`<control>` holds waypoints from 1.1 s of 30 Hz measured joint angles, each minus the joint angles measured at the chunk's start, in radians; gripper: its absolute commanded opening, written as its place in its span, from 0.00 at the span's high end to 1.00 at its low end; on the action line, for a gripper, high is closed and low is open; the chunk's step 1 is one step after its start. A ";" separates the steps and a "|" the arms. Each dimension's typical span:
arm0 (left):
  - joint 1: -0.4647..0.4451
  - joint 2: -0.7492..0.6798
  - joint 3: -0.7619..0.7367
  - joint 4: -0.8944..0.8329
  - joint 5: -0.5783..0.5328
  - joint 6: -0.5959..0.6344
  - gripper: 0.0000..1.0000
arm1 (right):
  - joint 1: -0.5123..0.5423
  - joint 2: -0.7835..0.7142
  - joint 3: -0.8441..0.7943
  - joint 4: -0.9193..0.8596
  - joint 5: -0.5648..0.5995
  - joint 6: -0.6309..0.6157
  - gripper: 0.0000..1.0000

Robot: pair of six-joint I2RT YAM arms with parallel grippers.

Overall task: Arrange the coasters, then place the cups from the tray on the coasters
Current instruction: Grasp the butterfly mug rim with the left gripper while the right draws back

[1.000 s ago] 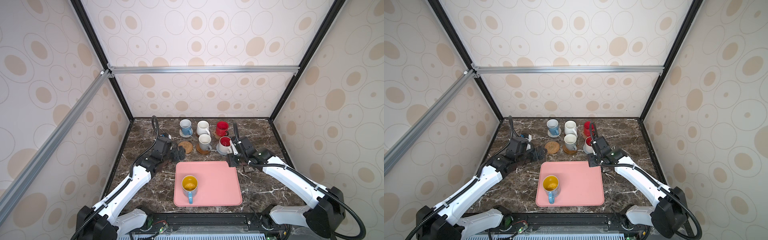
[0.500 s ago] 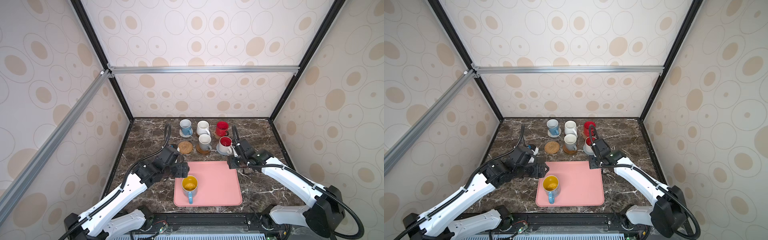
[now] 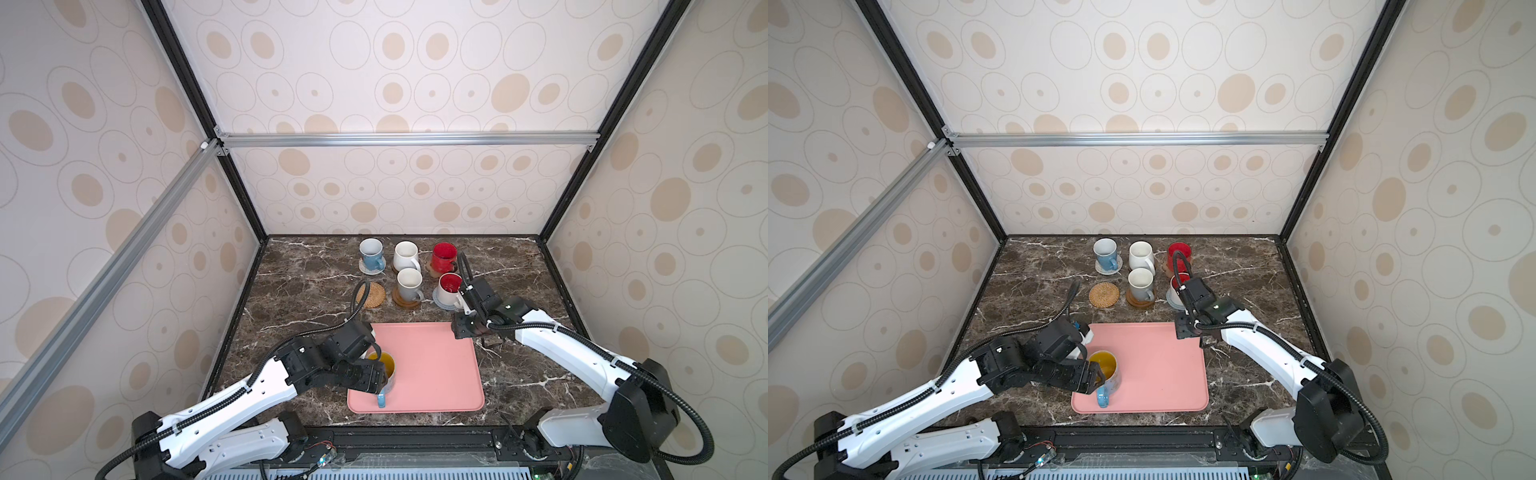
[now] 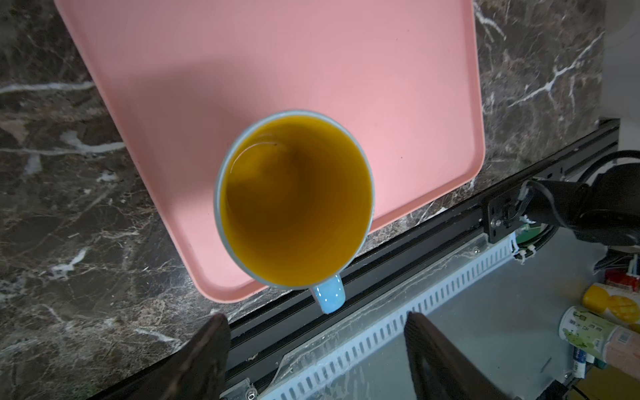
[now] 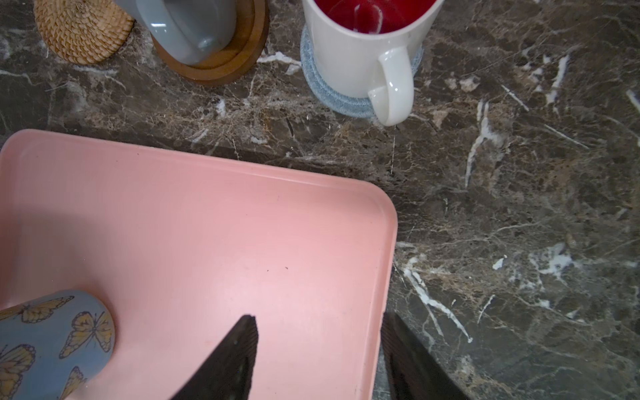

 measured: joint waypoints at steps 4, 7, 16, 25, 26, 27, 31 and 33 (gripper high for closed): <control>-0.040 0.018 -0.016 0.009 0.000 -0.027 0.24 | 0.000 0.000 0.000 0.000 0.000 0.005 0.39; -0.057 0.031 -0.032 0.026 0.000 -0.046 0.29 | 0.000 0.000 0.000 0.000 0.000 0.008 0.39; -0.092 0.078 -0.063 0.085 -0.030 -0.109 0.38 | 0.000 0.000 0.000 0.000 0.000 0.015 0.39; -0.108 0.152 -0.066 0.129 -0.089 -0.142 0.48 | 0.000 0.000 -0.002 0.001 0.000 0.025 0.39; -0.108 0.160 -0.066 0.131 -0.098 -0.143 0.49 | 0.000 0.000 -0.002 0.001 0.000 0.026 0.39; -0.108 0.166 -0.066 0.132 -0.109 -0.146 0.49 | 0.000 0.000 -0.002 0.001 0.000 0.026 0.39; -0.109 0.173 -0.066 0.134 -0.147 -0.159 0.52 | 0.000 0.000 -0.002 0.001 -0.001 0.026 0.39; -0.110 0.173 -0.066 0.136 -0.169 -0.166 0.55 | 0.000 0.000 -0.002 0.001 -0.002 0.026 0.39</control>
